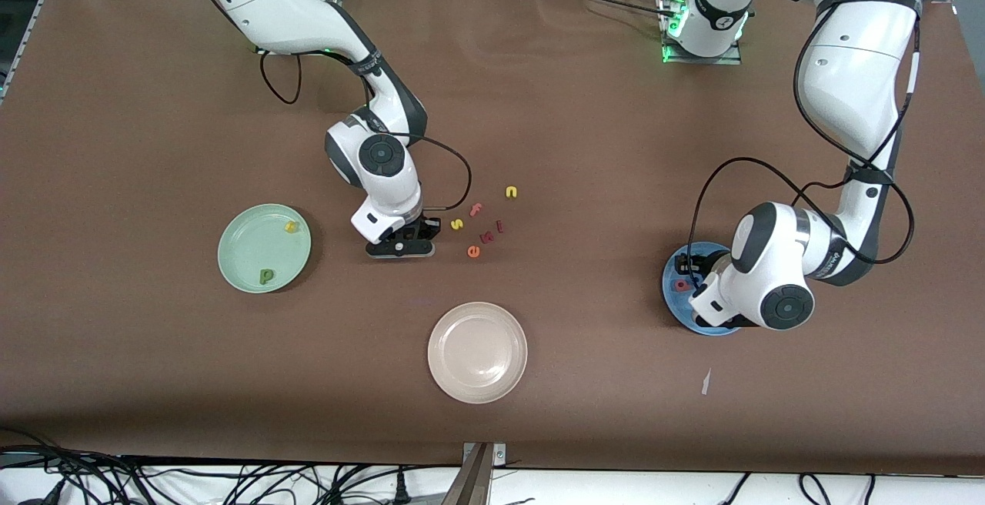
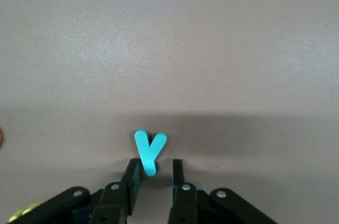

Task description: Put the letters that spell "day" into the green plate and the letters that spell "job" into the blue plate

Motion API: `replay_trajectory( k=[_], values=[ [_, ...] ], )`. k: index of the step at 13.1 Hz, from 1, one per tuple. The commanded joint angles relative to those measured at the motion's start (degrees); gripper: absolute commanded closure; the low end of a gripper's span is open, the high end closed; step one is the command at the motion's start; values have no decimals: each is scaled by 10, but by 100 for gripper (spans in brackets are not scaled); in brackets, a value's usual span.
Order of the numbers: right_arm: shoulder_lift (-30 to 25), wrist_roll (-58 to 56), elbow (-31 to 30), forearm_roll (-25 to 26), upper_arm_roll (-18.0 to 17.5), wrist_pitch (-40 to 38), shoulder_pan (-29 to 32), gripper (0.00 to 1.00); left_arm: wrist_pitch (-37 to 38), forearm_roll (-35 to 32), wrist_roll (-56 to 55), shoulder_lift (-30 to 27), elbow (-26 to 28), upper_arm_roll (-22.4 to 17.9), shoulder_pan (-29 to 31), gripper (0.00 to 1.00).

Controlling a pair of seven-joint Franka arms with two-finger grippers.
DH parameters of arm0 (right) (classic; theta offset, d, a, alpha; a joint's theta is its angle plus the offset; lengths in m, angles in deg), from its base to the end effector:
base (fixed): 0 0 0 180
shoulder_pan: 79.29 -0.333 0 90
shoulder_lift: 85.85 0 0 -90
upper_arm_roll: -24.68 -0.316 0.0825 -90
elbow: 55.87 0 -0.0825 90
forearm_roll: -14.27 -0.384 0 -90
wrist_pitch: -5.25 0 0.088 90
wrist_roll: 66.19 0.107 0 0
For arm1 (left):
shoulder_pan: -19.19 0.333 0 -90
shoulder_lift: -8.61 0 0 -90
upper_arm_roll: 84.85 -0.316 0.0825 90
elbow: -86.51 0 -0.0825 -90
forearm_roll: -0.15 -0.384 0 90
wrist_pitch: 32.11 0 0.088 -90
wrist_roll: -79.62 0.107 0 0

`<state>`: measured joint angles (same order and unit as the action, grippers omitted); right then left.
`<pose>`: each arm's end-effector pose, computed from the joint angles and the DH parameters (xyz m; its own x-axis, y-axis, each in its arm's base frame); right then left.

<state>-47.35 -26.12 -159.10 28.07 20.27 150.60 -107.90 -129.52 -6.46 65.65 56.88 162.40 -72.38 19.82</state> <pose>0.5526 0.3582 0.1784 0.9924 0.0543 0.1105 0.0502 -0.9980 0.0395 0.6796 -0.1019 0.2078 0.8997 0.0365 -0.4350 0.0207 -0.9989 -0.0409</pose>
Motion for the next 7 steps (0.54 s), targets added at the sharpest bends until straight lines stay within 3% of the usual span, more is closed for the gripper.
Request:
replay_trajectory(
  k=[1,7],
  values=[
    [10,-6,15,7,5,3,-5,76,22,0,6,-33,-7,8,-1,0],
    [10,-10,15,6,5,3,-5,88,45,-1,21,-156,-9,61,4,0]
  ],
)
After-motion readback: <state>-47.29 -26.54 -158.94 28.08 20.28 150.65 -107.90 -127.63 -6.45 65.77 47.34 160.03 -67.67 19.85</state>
